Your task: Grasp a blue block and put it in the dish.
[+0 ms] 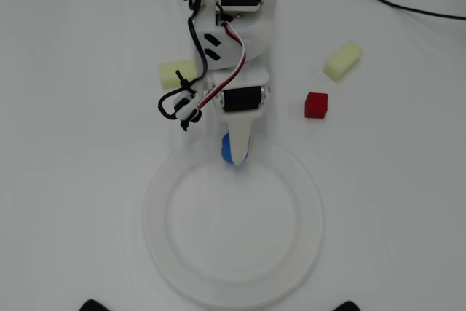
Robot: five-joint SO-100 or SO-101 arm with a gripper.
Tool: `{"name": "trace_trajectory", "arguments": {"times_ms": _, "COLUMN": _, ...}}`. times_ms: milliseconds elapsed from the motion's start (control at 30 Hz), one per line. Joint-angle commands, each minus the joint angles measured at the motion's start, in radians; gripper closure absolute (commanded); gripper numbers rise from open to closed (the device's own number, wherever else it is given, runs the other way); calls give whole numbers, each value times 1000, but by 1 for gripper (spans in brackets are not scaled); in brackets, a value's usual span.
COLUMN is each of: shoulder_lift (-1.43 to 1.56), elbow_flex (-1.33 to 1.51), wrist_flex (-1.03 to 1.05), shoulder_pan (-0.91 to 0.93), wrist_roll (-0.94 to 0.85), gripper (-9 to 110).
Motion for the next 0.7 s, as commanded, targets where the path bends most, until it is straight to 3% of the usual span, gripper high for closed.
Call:
{"name": "trace_trajectory", "arguments": {"times_ms": 0, "shoulder_lift": 78, "elbow_flex": -52, "wrist_flex": 32, "shoulder_pan": -6, "wrist_roll": 18, "gripper": 73}}
{"name": "trace_trajectory", "arguments": {"times_ms": 467, "shoulder_lift": 505, "elbow_flex": -71, "wrist_flex": 456, "shoulder_pan": 26, "wrist_roll": 3, "gripper": 59}}
{"name": "trace_trajectory", "arguments": {"times_ms": 667, "shoulder_lift": 841, "elbow_flex": 190, "wrist_flex": 491, "shoulder_pan": 95, "wrist_roll": -66, "gripper": 59}}
